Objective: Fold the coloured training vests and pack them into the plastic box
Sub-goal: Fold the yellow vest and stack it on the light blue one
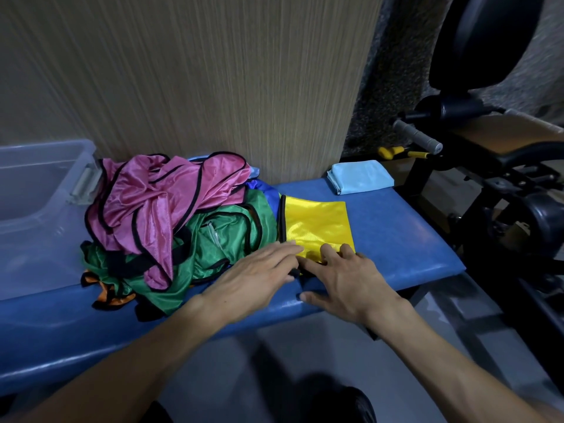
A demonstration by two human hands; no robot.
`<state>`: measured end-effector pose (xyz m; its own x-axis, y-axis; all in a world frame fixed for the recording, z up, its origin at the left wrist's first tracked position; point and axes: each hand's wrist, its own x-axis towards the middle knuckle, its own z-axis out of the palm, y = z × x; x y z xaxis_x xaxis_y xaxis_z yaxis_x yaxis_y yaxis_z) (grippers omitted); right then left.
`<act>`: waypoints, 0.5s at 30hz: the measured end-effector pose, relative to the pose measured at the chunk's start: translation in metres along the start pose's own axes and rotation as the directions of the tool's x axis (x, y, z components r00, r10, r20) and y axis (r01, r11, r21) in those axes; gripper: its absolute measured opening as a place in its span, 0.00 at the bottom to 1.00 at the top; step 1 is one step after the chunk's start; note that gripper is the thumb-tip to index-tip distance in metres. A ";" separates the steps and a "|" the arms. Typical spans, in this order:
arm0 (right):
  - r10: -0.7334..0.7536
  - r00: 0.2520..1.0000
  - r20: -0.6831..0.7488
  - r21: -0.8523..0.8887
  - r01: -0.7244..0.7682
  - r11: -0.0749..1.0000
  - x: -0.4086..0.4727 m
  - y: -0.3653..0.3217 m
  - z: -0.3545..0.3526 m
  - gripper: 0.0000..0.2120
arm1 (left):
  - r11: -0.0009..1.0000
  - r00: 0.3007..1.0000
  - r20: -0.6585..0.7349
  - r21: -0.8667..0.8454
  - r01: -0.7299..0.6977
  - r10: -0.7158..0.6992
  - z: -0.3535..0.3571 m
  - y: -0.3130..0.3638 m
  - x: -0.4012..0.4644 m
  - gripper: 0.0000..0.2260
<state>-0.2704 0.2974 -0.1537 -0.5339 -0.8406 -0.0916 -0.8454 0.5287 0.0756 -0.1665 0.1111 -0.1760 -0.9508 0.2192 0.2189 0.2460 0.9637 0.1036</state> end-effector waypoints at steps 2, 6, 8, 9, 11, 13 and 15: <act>-0.009 1.000 0.006 -0.016 0.009 1.000 0.000 -0.001 0.001 0.33 | 0.995 0.991 0.105 -0.049 0.085 -0.080 -0.009 0.001 0.005 0.12; -0.019 1.000 -0.008 0.000 0.019 1.000 -0.002 -0.002 0.001 0.32 | 0.959 0.981 0.039 -0.207 0.196 -0.192 -0.013 -0.007 0.022 0.07; -0.025 1.000 -0.018 0.006 0.025 1.000 -0.003 -0.001 0.001 0.33 | 0.916 0.958 0.005 -0.291 0.277 -0.288 -0.007 -0.015 0.031 0.06; -0.030 0.999 -0.027 0.014 0.031 0.999 -0.002 0.000 0.000 0.33 | 0.884 0.939 0.007 -0.336 0.325 -0.343 -0.004 -0.019 0.035 0.06; -0.049 0.998 -0.047 0.039 0.051 0.998 -0.003 0.007 -0.002 0.35 | 0.826 0.907 0.021 -0.404 0.393 -0.421 -0.002 -0.022 0.042 0.07; -0.067 0.996 -0.058 0.073 0.071 0.995 -0.003 0.016 -0.002 0.36 | 0.807 0.892 0.022 -0.417 0.418 -0.451 0.001 -0.024 0.046 0.06; -0.082 0.993 -0.082 0.118 0.092 0.989 -0.003 0.025 0.001 0.34 | 0.787 0.881 0.017 -0.441 0.431 -0.472 0.004 -0.024 0.048 0.04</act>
<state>-0.2897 0.3136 -0.1521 -0.4593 -0.8881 -0.0154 -0.8867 0.4595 -0.0509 -0.2186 0.0994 -0.1717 -0.9574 -0.2594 0.1272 -0.1326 0.7858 0.6041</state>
